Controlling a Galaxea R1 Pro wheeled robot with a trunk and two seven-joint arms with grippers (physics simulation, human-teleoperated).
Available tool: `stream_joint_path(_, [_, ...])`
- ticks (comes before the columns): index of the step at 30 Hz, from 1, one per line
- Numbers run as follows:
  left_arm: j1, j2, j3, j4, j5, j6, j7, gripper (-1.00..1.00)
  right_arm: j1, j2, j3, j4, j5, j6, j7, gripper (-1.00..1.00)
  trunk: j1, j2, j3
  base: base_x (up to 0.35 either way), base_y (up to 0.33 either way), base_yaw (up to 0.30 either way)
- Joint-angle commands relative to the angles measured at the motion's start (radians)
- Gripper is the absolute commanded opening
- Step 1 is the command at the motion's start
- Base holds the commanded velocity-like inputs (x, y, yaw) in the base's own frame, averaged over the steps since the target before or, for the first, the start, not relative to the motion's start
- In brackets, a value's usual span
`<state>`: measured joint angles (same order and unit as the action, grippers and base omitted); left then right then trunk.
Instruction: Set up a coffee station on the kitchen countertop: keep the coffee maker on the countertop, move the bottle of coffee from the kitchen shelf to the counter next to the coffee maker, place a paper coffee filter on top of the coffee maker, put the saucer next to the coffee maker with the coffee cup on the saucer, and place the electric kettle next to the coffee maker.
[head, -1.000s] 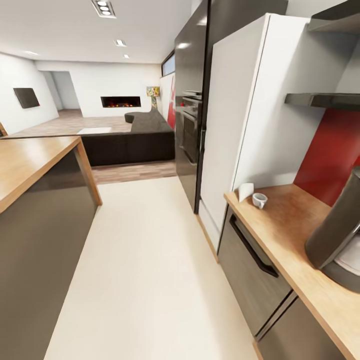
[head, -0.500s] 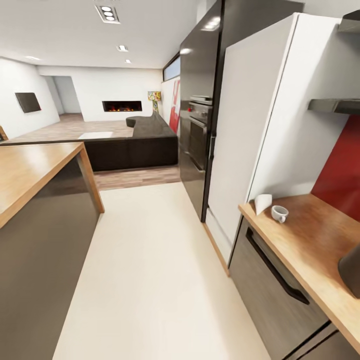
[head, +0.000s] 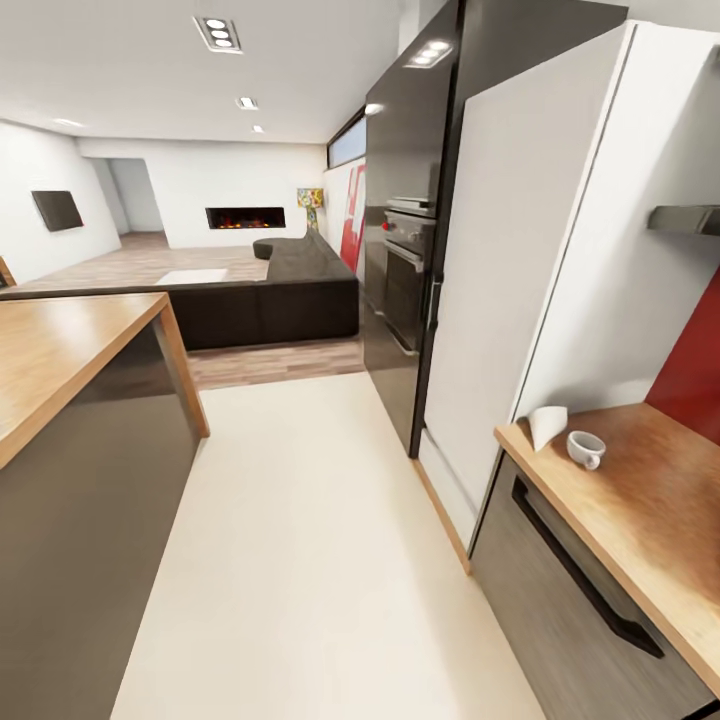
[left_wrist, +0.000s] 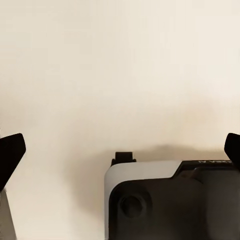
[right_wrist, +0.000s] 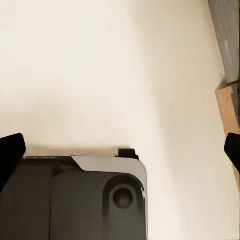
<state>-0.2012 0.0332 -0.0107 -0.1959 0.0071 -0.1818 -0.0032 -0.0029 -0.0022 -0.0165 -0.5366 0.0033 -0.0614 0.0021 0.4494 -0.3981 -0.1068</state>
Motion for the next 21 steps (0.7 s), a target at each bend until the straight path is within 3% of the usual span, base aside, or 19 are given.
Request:
stream_joint_path(1, [-0.001,0.001,-0.002,0.002,0.0,-0.003,0.0,1.0,0.0,0.0,-0.002,-0.057,0.0,-0.001,0.001,1.0,0.001,-0.002,-0.002,0.011,0.001,0.0])
stream_joint_path(3, [0.0,0.003,-0.003,0.002,-0.001,-0.002,0.0,1.0,0.0,0.001,-0.002,-0.111,0.0,-0.001,0.001,1.0,0.001,-0.002,-0.002,0.006,0.0,0.0])
stream_joint_path(4, [0.0,0.007,-0.002,0.002,-0.002,0.002,0.0,1.0,0.0,0.004,-0.001,-0.203,-0.002,0.0,0.001,1.0,0.001,-0.002,-0.002,0.002,0.0,0.0])
stream_joint_path(7, [0.0,0.014,-0.002,0.003,-0.002,0.008,0.0,1.0,-0.001,0.007,-0.001,-0.318,-0.003,0.002,0.002,1.0,0.001,-0.002,-0.002,0.001,0.0,0.0])
stream_joint_path(10, [0.0,0.023,-0.003,0.003,-0.002,0.013,0.001,1.0,-0.021,0.008,0.002,-0.6,-0.004,0.019,0.001,1.0,0.001,-0.002,-0.002,0.0,0.0,0.0])
stream_joint_path(11, [0.0,0.024,-0.003,0.003,-0.001,0.013,0.001,1.0,-0.027,0.009,0.002,-0.635,-0.004,0.029,0.001,1.0,0.001,-0.002,-0.002,0.0,0.0,0.0])
stream_joint_path(13, [0.0,0.025,-0.005,0.003,-0.001,0.014,0.001,1.0,-0.053,0.009,0.002,-0.748,-0.005,0.104,0.001,1.0,0.001,-0.002,-0.002,0.0,0.0,0.0])
stream_joint_path(14, [-0.001,0.026,-0.006,0.003,-0.001,0.014,0.0,1.0,-0.124,0.01,0.003,-0.855,-0.005,0.276,0.003,1.0,0.001,-0.002,-0.002,0.0,0.0,0.0])
stream_joint_path(18, [-0.001,0.024,-0.007,0.003,-0.002,0.016,0.0,1.0,-0.24,0.01,0.003,-0.892,-0.005,0.396,0.003,1.0,0.001,-0.002,-0.002,0.0,0.0,0.0])
stream_joint_path(21, [-0.001,0.023,-0.007,0.003,-0.002,0.016,0.0,1.0,-0.318,0.007,0.003,-0.899,-0.004,0.428,0.004,1.0,0.001,-0.002,-0.002,0.0,0.0,0.0])
